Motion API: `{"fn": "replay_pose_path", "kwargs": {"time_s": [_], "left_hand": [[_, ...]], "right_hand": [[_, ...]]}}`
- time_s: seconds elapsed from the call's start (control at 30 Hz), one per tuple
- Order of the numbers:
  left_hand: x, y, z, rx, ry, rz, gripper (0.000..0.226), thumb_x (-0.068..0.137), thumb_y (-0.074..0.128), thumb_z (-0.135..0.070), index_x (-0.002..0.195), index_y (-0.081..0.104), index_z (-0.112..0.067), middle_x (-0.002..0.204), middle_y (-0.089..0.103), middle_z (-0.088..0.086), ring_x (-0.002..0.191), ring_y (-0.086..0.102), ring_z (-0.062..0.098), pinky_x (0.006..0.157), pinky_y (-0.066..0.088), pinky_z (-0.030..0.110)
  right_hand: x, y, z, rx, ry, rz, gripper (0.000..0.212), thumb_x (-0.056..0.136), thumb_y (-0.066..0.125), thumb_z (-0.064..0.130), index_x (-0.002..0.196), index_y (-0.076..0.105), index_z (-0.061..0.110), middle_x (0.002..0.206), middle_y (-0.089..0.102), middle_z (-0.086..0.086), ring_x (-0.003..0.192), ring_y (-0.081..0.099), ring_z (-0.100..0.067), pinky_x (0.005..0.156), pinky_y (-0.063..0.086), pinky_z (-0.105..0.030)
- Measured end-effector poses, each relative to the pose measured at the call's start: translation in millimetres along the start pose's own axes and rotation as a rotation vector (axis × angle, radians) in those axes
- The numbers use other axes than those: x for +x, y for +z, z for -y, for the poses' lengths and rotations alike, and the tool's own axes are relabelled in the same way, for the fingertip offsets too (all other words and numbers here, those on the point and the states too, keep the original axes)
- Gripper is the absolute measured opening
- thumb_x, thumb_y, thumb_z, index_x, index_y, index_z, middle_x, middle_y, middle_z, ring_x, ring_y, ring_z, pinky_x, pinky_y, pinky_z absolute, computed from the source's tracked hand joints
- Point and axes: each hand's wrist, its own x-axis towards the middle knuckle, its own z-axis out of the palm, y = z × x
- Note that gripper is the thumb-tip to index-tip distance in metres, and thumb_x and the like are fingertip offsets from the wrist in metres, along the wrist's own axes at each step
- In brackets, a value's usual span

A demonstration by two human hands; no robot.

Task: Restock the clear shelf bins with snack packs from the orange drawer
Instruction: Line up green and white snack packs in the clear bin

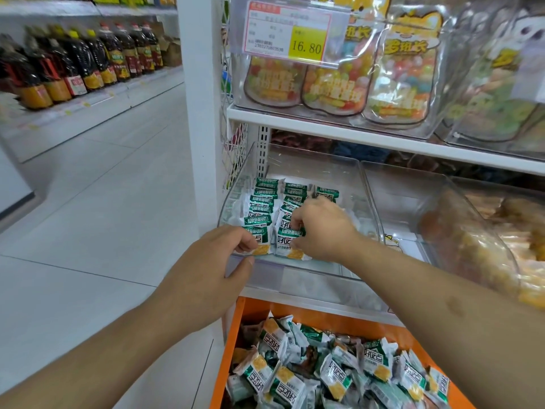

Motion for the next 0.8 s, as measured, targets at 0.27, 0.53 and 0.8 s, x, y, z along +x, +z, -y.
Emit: {"fn": "replay_pose_path", "kwargs": {"time_s": [0.27,0.53,0.8], "left_hand": [[0,0,-1,-0.005,0.009,-0.003,0.02,0.103,0.06,-0.029,0.118,0.059,-0.042,0.114,0.057,-0.029,0.111,0.056,-0.005,0.09,0.042,0.01],[2,1,-5,-0.005,0.0,-0.016,0.021,0.102,0.062,-0.03,0.12,0.061,-0.041,0.115,0.058,-0.028,0.11,0.055,-0.008,0.086,0.04,0.006],[-20,-1,-46,-0.062,0.076,0.011,0.023,0.098,0.067,-0.024,0.115,0.064,-0.04,0.114,0.059,-0.029,0.111,0.055,-0.006,0.087,0.038,0.008]], "right_hand": [[0,5,0,0.027,0.015,0.016,0.031,0.081,0.083,0.033,0.105,0.064,0.025,0.105,0.06,0.002,0.105,0.05,-0.021,0.084,0.041,-0.032],[-12,-13,-2,0.174,-0.016,0.017,0.041,0.081,0.088,0.038,0.11,0.062,0.025,0.107,0.059,0.004,0.106,0.05,-0.02,0.086,0.045,-0.033],[-115,-61,-6,0.564,-0.06,-0.105,0.013,0.096,0.073,0.023,0.099,0.066,0.033,0.094,0.067,0.013,0.088,0.064,-0.004,0.073,0.052,-0.02]]}}
